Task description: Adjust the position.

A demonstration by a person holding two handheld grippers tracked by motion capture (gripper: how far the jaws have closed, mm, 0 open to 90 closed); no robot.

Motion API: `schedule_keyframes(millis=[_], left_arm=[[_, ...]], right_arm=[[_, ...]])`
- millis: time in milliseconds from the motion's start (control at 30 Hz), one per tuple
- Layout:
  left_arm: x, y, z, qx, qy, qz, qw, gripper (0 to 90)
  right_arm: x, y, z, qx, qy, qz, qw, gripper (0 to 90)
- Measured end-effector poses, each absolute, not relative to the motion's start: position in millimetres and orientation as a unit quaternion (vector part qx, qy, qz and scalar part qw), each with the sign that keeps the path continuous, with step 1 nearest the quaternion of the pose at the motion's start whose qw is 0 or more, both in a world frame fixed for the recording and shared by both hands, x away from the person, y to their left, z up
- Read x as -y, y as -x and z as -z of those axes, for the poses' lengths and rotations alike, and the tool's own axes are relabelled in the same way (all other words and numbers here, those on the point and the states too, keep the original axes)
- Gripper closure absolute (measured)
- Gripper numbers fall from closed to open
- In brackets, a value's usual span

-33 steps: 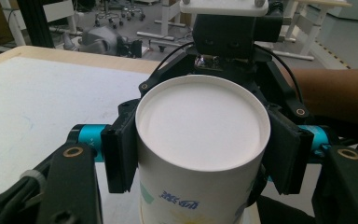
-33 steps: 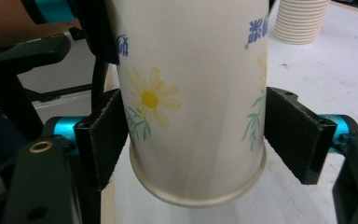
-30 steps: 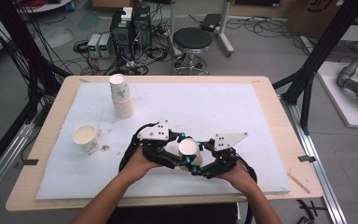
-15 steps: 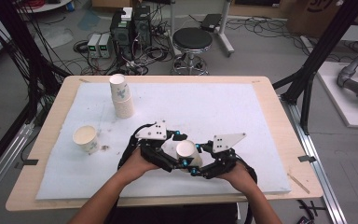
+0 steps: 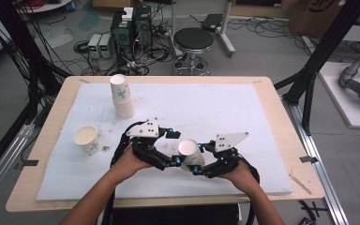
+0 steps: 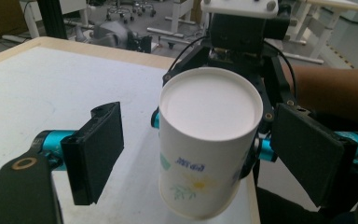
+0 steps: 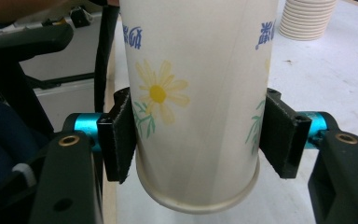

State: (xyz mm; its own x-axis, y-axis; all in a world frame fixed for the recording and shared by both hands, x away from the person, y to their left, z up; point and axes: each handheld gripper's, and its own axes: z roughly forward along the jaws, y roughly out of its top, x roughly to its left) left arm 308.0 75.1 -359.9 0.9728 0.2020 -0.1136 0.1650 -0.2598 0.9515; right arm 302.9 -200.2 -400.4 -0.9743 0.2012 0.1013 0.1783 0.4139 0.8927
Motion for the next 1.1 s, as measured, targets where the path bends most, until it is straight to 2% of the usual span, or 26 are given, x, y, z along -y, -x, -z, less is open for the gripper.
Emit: schedule_keyframes(millis=[433,1100], left_arm=[[-70.2,-309.0,359.7,-0.102,-0.822,-0.016,0.56,17.5],[-55.9,-311.2,358.2,-0.077,-0.859,-0.006,0.507,18.3]], right_arm=[[197.3,-307.7,395.0,-0.883,-0.098,-0.458,0.015,36.4],[177.9,-311.4,362.9,-0.945,-0.034,-0.325,0.026,36.3]])
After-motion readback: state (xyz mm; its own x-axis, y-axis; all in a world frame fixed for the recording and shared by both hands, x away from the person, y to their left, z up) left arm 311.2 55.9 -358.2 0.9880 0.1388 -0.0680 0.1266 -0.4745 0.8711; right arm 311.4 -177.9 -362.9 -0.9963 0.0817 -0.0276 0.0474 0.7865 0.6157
